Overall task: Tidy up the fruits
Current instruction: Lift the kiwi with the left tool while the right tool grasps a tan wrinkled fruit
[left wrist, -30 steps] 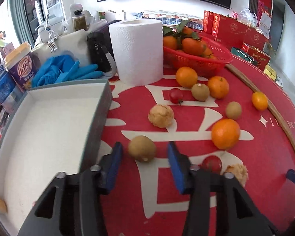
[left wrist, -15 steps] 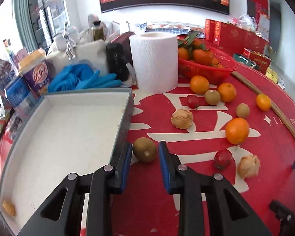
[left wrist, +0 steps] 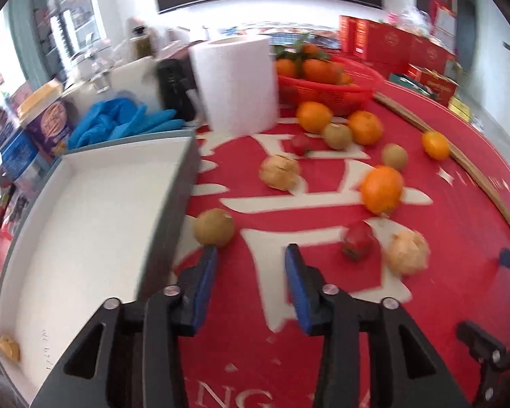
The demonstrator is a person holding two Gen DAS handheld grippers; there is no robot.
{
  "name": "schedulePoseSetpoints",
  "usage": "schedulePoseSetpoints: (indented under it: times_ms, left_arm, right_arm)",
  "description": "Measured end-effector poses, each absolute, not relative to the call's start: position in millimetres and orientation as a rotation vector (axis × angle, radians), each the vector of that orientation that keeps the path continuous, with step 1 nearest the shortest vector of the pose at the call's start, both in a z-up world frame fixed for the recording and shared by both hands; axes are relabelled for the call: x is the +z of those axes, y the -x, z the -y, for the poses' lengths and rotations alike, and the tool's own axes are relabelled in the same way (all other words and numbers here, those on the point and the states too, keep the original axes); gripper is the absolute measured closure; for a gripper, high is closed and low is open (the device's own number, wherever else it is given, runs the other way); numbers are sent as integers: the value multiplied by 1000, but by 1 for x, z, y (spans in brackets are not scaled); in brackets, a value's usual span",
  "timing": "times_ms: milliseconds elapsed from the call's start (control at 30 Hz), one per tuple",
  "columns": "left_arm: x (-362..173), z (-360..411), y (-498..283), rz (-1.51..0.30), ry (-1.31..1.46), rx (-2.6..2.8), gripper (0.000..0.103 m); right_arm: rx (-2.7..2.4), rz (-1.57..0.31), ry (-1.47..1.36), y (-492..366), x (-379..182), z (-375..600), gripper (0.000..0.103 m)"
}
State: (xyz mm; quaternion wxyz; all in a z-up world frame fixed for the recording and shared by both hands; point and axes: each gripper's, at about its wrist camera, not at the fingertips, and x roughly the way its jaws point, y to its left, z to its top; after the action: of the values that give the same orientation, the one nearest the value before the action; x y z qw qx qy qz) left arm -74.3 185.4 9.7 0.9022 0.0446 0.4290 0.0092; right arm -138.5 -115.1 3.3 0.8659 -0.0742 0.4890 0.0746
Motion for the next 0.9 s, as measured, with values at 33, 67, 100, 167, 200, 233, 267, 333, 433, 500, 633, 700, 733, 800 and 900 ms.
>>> schedulePoseSetpoints:
  times_ms: [33,67,100,167,200,233,267,333,433,500,633,700,733,800,900]
  left_arm:
    - [9,-189,71,-886,-72,29,51]
    - [9,-189,69,-881,-71,32,50]
    - [9,-188,64,-884,-82,34,49]
    - [9,-187,56,-886,-72,25,49]
    - [9,-187,52,-888,-67,22,49]
    - [9,-186,48,-888,-63,23,49]
    - [9,-186,44,-890,-56,23,49]
    - [10,-184,40,-888,-57,27,61]
    - [10,-182,41,-882,-94,19,74]
    - [10,-183,47,-881,-95,10,74]
    - [9,-182,63,-880,-93,13,73]
    - [10,-183,73,-880,-85,15,73]
    - [10,-184,77,-879,-81,15,73]
    - [10,-187,83,-879,-68,5,73]
    - [10,-191,91,-879,-74,-4,73]
  right_arm:
    - [156,-1024,155,139,3,115,0]
    - [156,-1024,155,139,3,115,0]
    - [156,-1024,155,139,3,115,0]
    - [156,-1024,155,139,3,115,0]
    - [156,-1024,156,139,3,116,0]
    - [156,-1024,155,139,3,115,0]
    - [156,-1024,155,139,3,116,0]
    - [156,-1024,155,139,3,116,0]
    - [153,-1023,156,140,3,115,0]
    - [150,-1024,157,140,4,115,0]
    - [158,-1045,162,132,4,107,0]
    - [189,-1069,177,123,3,97,0]
    - [209,-1075,186,118,2,89,0]
    - [243,-1074,200,109,0,74,0]
    - [276,-1059,210,92,-3,54,0]
